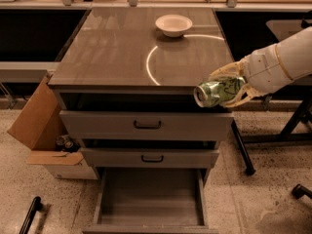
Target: Pick green can from bottom drawer and place on counter
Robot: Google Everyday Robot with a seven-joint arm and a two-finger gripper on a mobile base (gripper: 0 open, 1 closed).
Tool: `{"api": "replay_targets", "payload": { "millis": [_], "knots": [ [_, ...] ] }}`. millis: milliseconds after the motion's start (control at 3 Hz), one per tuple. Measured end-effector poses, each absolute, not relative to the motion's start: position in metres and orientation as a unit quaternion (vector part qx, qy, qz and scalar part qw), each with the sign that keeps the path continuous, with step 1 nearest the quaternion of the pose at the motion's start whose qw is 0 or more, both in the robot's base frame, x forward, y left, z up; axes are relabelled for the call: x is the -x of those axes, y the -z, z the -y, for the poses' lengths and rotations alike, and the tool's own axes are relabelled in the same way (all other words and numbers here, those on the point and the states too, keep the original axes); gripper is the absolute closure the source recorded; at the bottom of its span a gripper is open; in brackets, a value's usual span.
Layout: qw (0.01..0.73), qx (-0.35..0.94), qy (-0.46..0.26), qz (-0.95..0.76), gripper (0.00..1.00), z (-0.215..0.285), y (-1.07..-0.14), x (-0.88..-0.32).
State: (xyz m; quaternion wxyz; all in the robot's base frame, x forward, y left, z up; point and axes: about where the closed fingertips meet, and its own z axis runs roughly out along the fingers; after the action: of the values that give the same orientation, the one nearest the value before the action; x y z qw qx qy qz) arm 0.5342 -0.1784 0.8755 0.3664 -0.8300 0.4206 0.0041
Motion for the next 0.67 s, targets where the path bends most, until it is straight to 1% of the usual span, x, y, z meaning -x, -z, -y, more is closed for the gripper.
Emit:
{"api": "replay_targets", "payload": {
  "millis": [333,667],
  "knots": [
    [0.363,0.824,-0.016,-0.435,1.0,0.173,-0.877,-0.55],
    [0.373,0.81,-0.04,-0.452,1.0,0.162,-0.883,-0.583]
  ]
}}
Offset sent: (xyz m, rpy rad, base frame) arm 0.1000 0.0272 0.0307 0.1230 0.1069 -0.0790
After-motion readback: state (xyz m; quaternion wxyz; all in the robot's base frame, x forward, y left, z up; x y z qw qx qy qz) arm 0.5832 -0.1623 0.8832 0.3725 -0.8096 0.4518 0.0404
